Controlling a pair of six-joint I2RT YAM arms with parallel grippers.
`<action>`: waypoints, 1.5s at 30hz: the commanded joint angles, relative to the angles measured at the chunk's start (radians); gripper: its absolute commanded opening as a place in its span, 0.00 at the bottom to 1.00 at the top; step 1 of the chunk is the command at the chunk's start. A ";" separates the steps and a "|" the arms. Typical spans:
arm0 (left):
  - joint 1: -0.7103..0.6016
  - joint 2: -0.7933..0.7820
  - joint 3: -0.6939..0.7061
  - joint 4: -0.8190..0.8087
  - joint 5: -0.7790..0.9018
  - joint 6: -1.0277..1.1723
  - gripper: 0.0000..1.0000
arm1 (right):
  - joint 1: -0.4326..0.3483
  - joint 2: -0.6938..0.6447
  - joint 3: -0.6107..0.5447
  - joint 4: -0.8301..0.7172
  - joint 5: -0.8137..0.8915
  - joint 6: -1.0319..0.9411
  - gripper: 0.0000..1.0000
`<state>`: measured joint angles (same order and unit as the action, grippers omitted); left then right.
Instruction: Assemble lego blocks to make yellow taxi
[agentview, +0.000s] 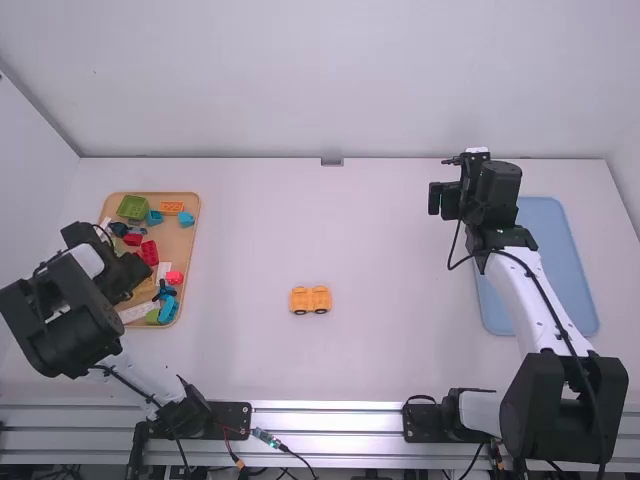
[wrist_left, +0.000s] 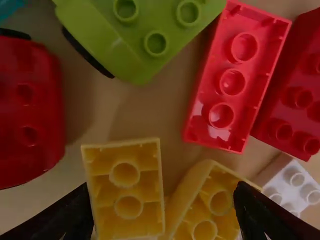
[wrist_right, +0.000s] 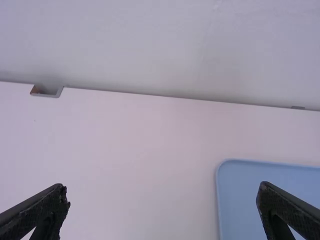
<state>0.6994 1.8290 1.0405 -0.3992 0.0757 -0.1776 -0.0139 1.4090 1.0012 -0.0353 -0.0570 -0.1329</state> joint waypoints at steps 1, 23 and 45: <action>0.000 0.005 -0.010 -0.002 0.020 0.014 0.73 | 0.002 0.003 0.019 -0.002 0.000 0.005 0.99; 0.002 0.004 0.071 -0.059 -0.044 -0.046 0.64 | 0.003 0.003 0.019 0.005 0.000 0.005 0.99; -0.001 0.004 -0.011 0.016 -0.079 -0.068 0.66 | 0.002 0.003 0.019 0.002 0.000 0.005 0.99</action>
<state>0.6994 1.8290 1.0405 -0.3763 -0.0193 -0.2615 -0.0143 1.4090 1.0012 -0.0334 -0.0566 -0.1333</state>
